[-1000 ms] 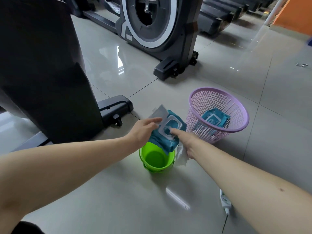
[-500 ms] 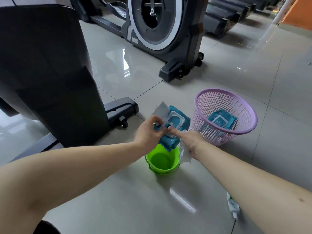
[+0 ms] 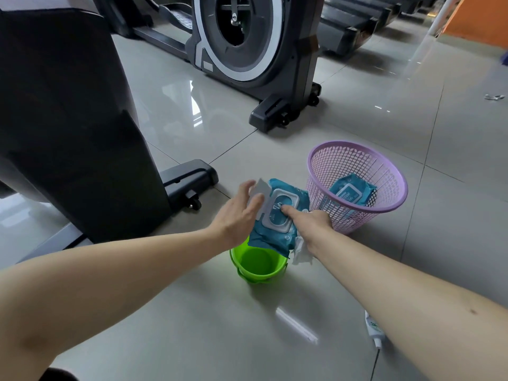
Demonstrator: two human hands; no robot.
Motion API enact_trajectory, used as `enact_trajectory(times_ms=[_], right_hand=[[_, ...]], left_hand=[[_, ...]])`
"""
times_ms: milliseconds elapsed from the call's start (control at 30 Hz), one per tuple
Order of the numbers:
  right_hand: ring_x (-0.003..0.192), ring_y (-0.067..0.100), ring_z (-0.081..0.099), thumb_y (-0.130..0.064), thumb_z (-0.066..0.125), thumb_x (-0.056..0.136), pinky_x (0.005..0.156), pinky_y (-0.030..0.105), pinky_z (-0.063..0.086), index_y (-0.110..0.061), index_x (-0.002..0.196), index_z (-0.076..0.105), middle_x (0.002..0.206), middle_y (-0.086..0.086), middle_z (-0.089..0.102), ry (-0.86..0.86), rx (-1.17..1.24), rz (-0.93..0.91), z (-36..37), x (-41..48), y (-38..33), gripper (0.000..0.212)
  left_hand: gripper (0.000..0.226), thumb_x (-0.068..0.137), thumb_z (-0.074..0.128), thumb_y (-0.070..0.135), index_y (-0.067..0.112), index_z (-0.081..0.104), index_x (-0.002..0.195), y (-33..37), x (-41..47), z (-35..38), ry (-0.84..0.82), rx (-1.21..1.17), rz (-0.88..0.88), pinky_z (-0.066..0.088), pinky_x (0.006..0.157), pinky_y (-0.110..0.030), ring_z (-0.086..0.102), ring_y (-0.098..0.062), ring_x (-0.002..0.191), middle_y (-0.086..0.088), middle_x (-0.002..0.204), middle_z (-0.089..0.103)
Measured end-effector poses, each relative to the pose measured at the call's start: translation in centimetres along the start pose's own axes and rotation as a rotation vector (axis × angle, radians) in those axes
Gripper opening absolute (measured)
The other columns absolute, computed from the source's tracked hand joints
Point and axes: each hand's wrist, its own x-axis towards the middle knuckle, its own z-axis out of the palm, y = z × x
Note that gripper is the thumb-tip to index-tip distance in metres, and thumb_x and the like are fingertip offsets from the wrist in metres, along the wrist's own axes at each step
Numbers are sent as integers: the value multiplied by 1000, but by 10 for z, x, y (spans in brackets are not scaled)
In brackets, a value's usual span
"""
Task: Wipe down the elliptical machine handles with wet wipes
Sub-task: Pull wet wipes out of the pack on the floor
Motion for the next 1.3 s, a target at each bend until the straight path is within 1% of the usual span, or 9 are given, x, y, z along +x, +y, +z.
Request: enact_trajectory(times_ms=[67,167,333,433,633,833,1000,1200,1300], right_hand=[[96,29,73,-52,93,54,91,45,61,-12,115,69,108,6,75,-39,18,-7,0,1,3,77],[93,25,71,-42,83,68,91,42,60,-10,104,72,101,5,75,-88,17,-40,-4,-2,0,49],[91,22,66,-44,82,81,85,35,54,-8,109,71,100,4,71,-219,-24,-100,-6,-12,-6,47],[84,19,73,-34,92,75,80,35,60,-8,103,75,96,4,78,-203,-137,-174,1,-15,-3,42],[89,21,75,-39,96,64,87,45,63,-14,100,74,96,1,78,-153,-269,-220,0,-9,5,49],[93,20,72,-36,92,74,87,40,60,-18,104,73,100,-1,77,-190,-475,-325,-5,-7,8,40],[84,19,67,-38,88,78,68,27,47,-18,93,72,92,0,74,-184,-565,-273,-5,-3,20,30],[87,22,71,-24,84,82,82,35,58,-14,93,76,92,5,75,-278,-591,-163,0,10,39,17],[89,23,72,-24,81,83,82,37,60,-13,103,76,96,6,76,-316,-558,-131,5,14,43,23]], left_hand=[[44,87,34,66,43,62,111,-8,5,1,-54,-113,-33,52,99,-56,63,-31,114,1,127,67],[37,94,42,39,26,76,95,-5,2,4,-70,-149,-30,49,103,-44,62,-22,115,7,122,66],[11,95,67,22,30,65,102,-23,3,4,63,85,-96,48,90,-31,58,-19,104,7,119,57],[28,91,74,27,29,53,109,-26,1,5,112,91,-150,45,71,-29,59,-19,94,8,110,57],[43,85,80,25,26,45,111,-25,-2,12,148,105,-173,48,75,-32,59,-18,90,9,102,56],[33,87,74,16,22,47,104,-31,1,15,134,149,-183,55,85,-42,61,-23,91,4,98,61],[22,85,69,18,24,50,95,-39,2,23,79,150,-204,55,76,-36,60,-20,85,0,98,64],[11,86,60,14,20,56,93,-53,7,29,-85,224,-368,46,57,-26,61,-18,84,-2,95,64],[10,86,58,11,19,60,92,-59,13,31,-99,239,-407,49,61,-28,62,-21,87,-5,97,65]])
